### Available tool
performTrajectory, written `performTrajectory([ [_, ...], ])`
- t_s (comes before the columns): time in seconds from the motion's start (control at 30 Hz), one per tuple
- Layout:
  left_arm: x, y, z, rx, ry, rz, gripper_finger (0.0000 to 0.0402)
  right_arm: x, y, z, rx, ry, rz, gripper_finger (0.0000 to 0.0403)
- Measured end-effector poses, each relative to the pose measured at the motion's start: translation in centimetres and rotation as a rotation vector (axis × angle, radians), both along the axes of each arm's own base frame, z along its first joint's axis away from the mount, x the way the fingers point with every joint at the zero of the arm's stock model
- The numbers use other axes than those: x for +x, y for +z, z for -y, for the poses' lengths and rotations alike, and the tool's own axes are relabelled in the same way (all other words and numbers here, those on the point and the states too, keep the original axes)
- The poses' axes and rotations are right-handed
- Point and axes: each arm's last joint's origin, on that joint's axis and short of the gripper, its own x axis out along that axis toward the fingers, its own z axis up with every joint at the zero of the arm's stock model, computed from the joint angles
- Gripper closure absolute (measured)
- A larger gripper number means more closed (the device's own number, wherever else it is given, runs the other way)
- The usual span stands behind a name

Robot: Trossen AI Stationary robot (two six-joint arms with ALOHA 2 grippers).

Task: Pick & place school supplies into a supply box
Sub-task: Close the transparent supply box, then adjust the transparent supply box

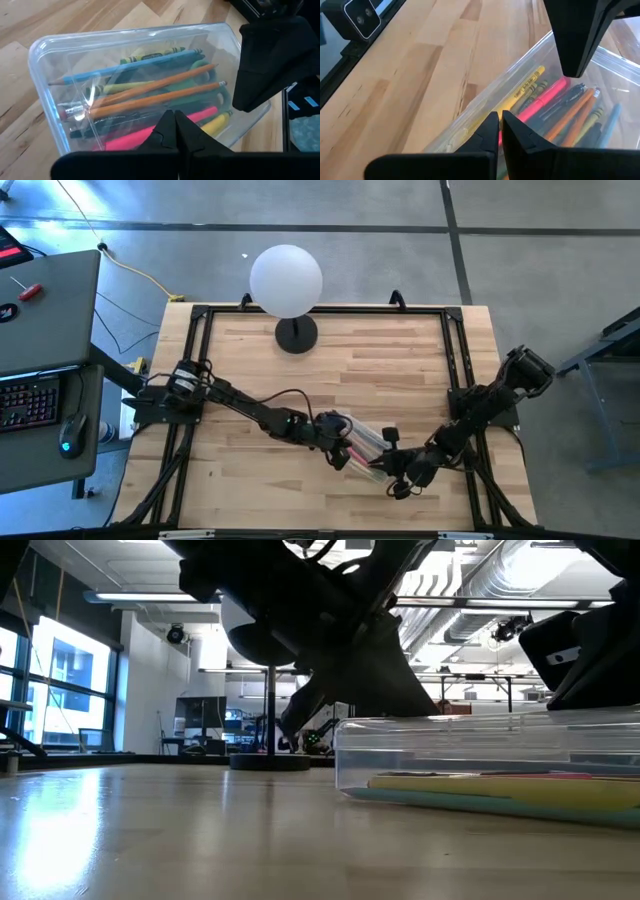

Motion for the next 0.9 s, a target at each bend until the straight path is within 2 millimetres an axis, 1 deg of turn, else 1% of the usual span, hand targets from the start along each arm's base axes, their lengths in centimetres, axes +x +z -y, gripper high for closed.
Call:
performTrajectory([
  [0.13, 0.1, 0.0, -0.2, -0.008, -0.004, 0.006, 0.0392, -0.1, -0.4, 0.4, -0.033, -0.017, -0.033, 0.0403],
  [0.27, 0.0, 1.0, -0.2, 0.022, -0.022, 0.040, 0.0390, -0.1, -0.4, 0.3, -0.040, -0.001, -0.031, 0.0403],
  [0.33, -0.3, 1.8, 0.0, 0.046, -0.024, 0.068, 0.0386, -0.1, -0.3, 0.2, -0.049, 0.020, -0.015, 0.0403],
  [0.43, -0.7, 4.1, 0.3, 0.075, -0.002, 0.132, 0.0390, -0.3, 0.5, -0.1, -0.054, 0.039, 0.032, 0.0403],
  [0.5, -1.1, 4.9, 0.3, 0.090, 0.007, 0.141, 0.0392, -0.5, 1.1, -0.3, -0.041, 0.048, 0.056, 0.0403],
  [0.6, -1.2, 5.0, 0.6, 0.109, -0.006, 0.137, 0.0392, -1.4, 2.2, -0.6, -0.043, 0.088, 0.074, 0.0403],
  [0.7, -1.2, 5.1, 0.4, 0.107, 0.005, 0.140, 0.0386, -2.2, 3.8, -1.2, 0.000, 0.118, 0.129, 0.0403],
  [0.8, -1.0, 4.0, 0.0, 0.116, 0.049, 0.097, 0.0388, -3.1, 4.8, -1.8, 0.037, 0.153, 0.160, 0.0403],
  [0.9, -0.9, 3.1, -0.2, 0.114, 0.055, 0.060, 0.0392, -4.0, 5.2, -2.6, 0.090, 0.207, 0.156, 0.0403],
])
